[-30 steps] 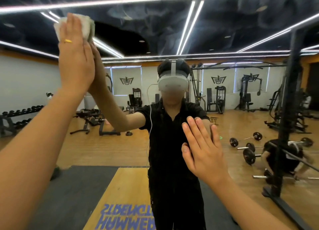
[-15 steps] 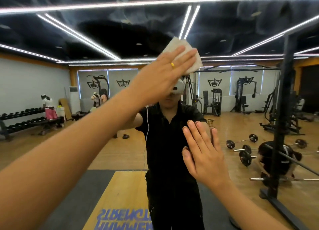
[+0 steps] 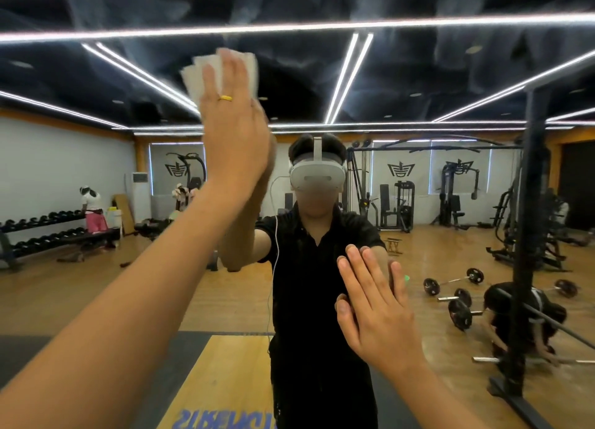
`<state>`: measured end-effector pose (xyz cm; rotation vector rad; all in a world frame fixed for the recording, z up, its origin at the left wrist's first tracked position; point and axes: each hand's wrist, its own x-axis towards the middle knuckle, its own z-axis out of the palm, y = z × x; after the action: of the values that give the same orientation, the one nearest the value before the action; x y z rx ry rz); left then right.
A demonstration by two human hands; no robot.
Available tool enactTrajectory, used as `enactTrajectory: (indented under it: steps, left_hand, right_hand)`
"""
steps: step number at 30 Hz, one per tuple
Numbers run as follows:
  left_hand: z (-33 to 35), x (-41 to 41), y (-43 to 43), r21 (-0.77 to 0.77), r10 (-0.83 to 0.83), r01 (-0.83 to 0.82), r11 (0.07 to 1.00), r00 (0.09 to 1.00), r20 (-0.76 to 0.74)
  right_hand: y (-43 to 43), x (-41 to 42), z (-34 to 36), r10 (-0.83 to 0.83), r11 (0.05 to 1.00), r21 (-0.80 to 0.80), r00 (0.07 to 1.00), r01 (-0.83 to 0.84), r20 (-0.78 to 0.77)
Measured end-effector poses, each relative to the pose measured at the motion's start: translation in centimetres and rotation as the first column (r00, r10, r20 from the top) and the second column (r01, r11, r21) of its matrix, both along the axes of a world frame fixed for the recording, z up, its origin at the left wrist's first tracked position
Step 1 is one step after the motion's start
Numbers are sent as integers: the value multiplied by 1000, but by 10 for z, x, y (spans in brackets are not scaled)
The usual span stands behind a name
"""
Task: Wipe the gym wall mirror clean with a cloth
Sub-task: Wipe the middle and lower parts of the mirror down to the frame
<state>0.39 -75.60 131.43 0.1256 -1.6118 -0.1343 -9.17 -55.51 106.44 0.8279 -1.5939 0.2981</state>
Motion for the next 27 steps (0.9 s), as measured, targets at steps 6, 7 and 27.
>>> enactTrajectory:
  steps: [6,7,27]
  left_hand:
    - [4,-25,38,-583,56,7,813,994,89]
    - [10,-22,29,-582,64,-2,813,994,87]
    - [12,-30,67,-623,40,138,770,964,263]
  right_hand:
    - [2,-1,7,12,1000,8,1000,-12,-4]
    - [1,0,8,14,1000,10,1000,-14,1]
    - [-1,2,10,34,999,-24,999,-35,-23]
